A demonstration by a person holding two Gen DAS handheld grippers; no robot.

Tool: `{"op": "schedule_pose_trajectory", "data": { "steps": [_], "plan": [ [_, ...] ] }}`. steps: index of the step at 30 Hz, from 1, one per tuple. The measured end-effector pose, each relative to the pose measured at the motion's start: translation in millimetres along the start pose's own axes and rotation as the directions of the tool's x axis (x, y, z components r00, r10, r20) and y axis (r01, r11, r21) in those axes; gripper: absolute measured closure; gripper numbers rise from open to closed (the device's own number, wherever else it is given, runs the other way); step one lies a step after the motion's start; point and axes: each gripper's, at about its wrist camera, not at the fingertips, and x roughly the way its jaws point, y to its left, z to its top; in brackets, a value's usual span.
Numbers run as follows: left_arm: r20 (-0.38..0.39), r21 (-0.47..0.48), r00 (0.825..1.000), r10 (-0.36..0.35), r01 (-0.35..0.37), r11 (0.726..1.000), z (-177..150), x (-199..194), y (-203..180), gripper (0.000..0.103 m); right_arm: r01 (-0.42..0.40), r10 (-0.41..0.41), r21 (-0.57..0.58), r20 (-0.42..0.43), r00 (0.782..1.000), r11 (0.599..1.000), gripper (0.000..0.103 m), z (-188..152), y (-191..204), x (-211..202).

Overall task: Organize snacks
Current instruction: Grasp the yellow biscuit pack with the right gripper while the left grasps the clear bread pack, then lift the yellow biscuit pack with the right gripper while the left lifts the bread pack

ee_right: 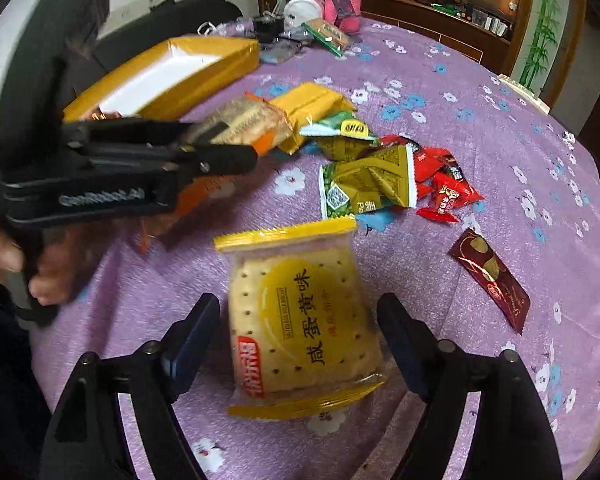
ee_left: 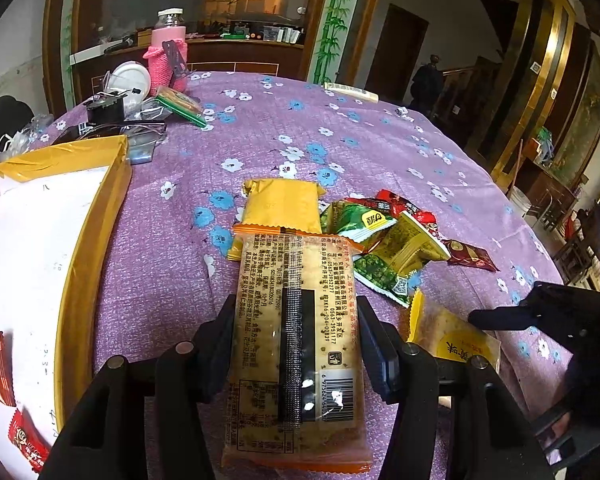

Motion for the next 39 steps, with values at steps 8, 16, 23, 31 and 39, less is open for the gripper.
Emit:
{"op": "schedule_pose_trajectory", "data": {
  "steps": [8, 16, 23, 31, 39],
  "plan": [
    [0.002, -0.002, 1.0, -0.001, 0.001, 1.0, -0.3, 0.0, -0.1, 0.045, 0.112, -0.113, 0.038, 0.027, 0.993, 0.993, 0.033, 7.3, -2.6, 1.1],
    [0.02, -0.006, 1.0, -0.004, 0.004, 1.0, 0.5, -3.0, 0.8, 0.045, 0.106, -0.21, 0.369, 0.253, 0.944, 0.923, 0.033, 40.0, -43.2, -39.3],
    [0.053, -0.015, 0.999, 0.006, -0.006, 1.0, 0.4, -7.4, 1.4, 0.045, 0.16, -0.278, 0.367, 0.292, 0.915, 0.916, 0.033, 35.3, -35.0, -26.9],
    [0.058, -0.017, 0.998, 0.026, -0.025, 1.0, 0.2, -6.2, 0.3, 0.045, 0.142, -0.24, 0.329, 0.281, 0.929, 0.933, 0.033, 32.3, -31.8, -19.6],
    [0.065, -0.016, 0.997, 0.051, -0.05, 0.999, 1.0, -5.1, -0.1, 0.044, 0.08, -0.189, 0.364, 0.276, 0.942, 0.928, 0.033, 30.4, -40.9, -17.0]
  ]
}}
